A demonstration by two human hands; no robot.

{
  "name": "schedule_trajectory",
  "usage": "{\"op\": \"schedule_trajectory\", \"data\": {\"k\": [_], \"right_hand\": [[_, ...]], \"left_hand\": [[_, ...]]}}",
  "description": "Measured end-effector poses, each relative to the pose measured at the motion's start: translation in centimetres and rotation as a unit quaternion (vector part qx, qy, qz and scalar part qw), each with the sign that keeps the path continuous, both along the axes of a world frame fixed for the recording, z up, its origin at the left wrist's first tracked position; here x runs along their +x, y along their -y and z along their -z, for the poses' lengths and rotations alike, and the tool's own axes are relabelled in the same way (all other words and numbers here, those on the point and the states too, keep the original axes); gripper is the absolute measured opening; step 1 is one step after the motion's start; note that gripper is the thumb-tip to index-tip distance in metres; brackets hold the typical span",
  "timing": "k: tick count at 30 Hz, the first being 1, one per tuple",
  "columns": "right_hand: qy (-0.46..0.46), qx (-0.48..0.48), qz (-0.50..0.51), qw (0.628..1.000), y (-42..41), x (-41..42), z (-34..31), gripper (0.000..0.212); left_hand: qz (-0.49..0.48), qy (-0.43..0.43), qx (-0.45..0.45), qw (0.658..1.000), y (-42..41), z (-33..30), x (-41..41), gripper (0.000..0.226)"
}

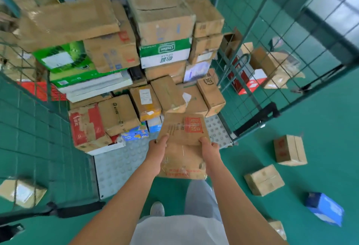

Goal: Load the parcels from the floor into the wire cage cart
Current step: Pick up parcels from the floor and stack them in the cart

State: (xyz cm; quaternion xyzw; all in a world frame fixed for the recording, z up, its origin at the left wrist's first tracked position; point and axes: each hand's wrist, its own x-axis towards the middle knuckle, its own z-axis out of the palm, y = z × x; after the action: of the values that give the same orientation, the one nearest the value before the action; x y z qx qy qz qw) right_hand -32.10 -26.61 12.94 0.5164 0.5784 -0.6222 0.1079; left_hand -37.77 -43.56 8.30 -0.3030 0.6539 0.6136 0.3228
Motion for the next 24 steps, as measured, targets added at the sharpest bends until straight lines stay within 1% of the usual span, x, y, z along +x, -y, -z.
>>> {"op": "schedule_trajectory", "data": {"k": [5,6,10,14,17,18,20,21,24], "right_hand": [[0.002,0.038,-0.036,0.999,-4.1,-5.8,1.5,0.053],[0.010,0.051,-0.046,0.998,-5.3,-6.9,2.0,0.054],[0.028,0.073,-0.077,0.994,-11.2,-11.7,3.8,0.062],[0.074,0.103,-0.097,0.987,-17.3,-16.3,5.3,0.070],[0.113,0.132,-0.128,0.976,-21.5,-20.0,7.2,0.085],[0.129,0.139,-0.146,0.971,-22.7,-21.2,7.9,0.086],[0.164,0.157,-0.200,0.953,-24.8,-23.9,9.0,0.073],[0.174,0.165,-0.226,0.944,-25.8,-25.1,10.0,0.067],[0.171,0.169,-0.256,0.936,-28.1,-28.6,13.3,0.067]], "left_hand": [[-0.015,0.025,0.004,1.000,-4.1,1.2,-4.4,0.054],[-0.012,0.034,-0.003,0.999,-5.2,1.4,-5.4,0.054],[-0.002,0.055,-0.020,0.998,-11.0,2.0,-9.7,0.041],[0.039,0.070,-0.047,0.996,-17.0,3.8,-14.3,0.048],[0.082,0.079,-0.066,0.991,-20.8,5.1,-17.7,0.035],[0.090,0.081,-0.069,0.990,-22.0,5.4,-18.9,0.029],[0.096,0.086,-0.072,0.989,-23.9,6.7,-21.3,0.021],[0.091,0.086,-0.073,0.989,-24.7,7.5,-22.6,0.023],[0.066,0.095,-0.074,0.991,-26.9,10.1,-26.2,0.030]]}}
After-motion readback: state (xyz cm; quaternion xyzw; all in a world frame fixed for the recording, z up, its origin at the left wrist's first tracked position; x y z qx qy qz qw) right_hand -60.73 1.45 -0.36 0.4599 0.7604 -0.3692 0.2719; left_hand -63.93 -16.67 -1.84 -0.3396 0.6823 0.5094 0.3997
